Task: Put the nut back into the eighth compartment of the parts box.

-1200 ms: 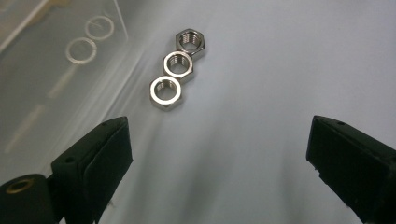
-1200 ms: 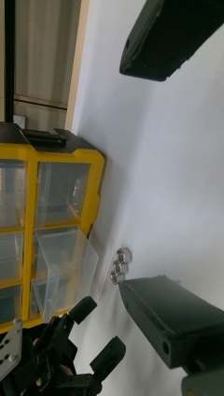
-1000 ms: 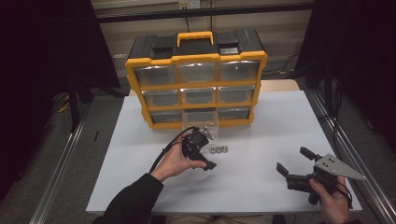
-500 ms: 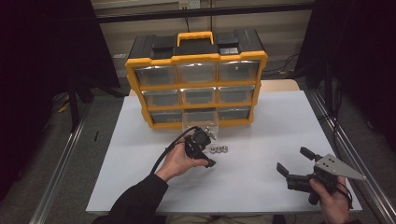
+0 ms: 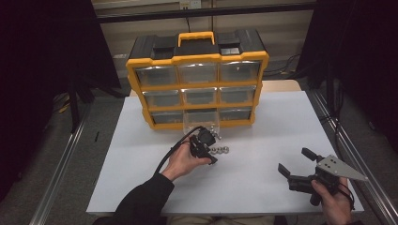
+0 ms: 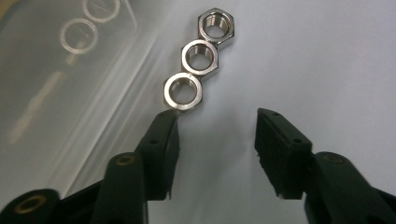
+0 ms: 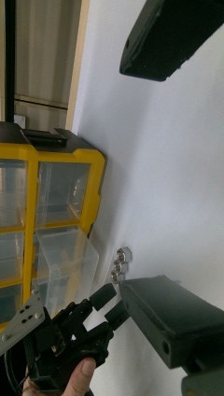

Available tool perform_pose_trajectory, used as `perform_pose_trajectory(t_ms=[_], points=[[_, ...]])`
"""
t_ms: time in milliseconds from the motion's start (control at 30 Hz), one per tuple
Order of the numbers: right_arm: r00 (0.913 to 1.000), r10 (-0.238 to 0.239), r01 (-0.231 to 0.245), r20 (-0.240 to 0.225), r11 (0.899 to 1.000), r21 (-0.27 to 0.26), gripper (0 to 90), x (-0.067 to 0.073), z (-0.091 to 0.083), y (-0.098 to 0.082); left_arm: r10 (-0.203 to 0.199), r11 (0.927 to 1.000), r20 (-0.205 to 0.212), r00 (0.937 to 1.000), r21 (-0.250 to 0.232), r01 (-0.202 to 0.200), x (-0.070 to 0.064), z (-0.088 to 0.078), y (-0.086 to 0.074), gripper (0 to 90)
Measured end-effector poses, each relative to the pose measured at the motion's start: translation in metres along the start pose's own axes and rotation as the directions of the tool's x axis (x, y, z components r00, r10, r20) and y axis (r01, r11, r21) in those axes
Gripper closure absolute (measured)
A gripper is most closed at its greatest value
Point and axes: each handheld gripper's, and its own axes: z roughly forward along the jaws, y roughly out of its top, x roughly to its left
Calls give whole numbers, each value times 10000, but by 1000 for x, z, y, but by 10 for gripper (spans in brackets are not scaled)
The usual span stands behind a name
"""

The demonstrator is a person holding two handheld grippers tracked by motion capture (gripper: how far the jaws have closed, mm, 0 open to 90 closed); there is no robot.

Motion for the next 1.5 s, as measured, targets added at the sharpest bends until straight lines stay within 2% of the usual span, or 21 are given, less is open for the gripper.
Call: perform_pose_trajectory(t_ms=[133,200,233,267,300,333,367,400,500,533,600,667,767,900,1033,1133,1167,1300,1500], points=[[10000,-29,29,-7,10000,-4,0,0,0,0,-136,9999,19,9999,-4,136,2,1,2,556],[10000,-25,25,-3,10000,-5,0,0,0,0,-328,9994,-69,9994,-101,327,2,1,3,560],[10000,-26,26,3,10000,3,0,0,0,0,-155,9999,-118,9998,44,156,3,1,3,567],[10000,-25,25,-3,10000,-6,0,0,0,0,-172,9998,-164,9997,28,173,3,1,3,568],[10000,-22,22,6,10000,1,0,0,0,0,-375,9993,-84,9993,57,376,3,2,4,568],[10000,-1,1,0,10000,-4,0,0,0,0,-387,9993,-259,9989,-25,386,4,2,4,569],[10000,3,-3,0,10000,-7,0,0,0,0,-365,9993,-200,9991,-34,364,6,2,4,569],[10000,3,-3,0,10000,-7,0,0,0,0,-505,9987,-188,9985,-62,504,6,2,5,572],[10000,-10,10,2,10000,-5,0,0,0,0,-599,9982,-380,9975,-84,597,5,3,6,593],[10000,-9,9,-1,10000,-2,0,0,0,0,-843,9963,-364,9958,-174,837,4,4,6,593],[10000,2,-2,-4,10000,-4,0,0,0,0,-739,9973,-427,9963,-62,737,5,3,7,594],[10000,10,-10,-1,10000,-7,0,0,0,0,-989,9950,-496,9939,-202,980,3,5,7,595],[10000,9,-9,-10,10000,-10,0,0,0,0,-844,9964,-628,9944,-108,839,4,5,8,595],[10000,7,-7,-10,10000,-11,0,0,0,0,-1037,9946,-640,9925,-175,1028,4,8,9,598],[10000,-11,11,-8,10000,-21,0,0,0,0,-974,9952,-675,9930,-67,972,5,9,10,616],[10000,-3,3,-8,10000,-18,0,0,0,0,-1081,9941,-625,9922,-95,1077,5,9,11,618],[10000,-9,9,-12,10000,-18,0,0,0,0,-975,9952,-492,9940,-87,972,6,10,11,618],[10000,7,-7,-8,10000,-19,0,0,0,0,-1042,9945,-676,9923,-184,1032,5,12,12,618],[10000,19,-19,-9,10000,-25,0,0,0,0,-1080,9941,-699,9917,-178,1070,5,11,12,657]])
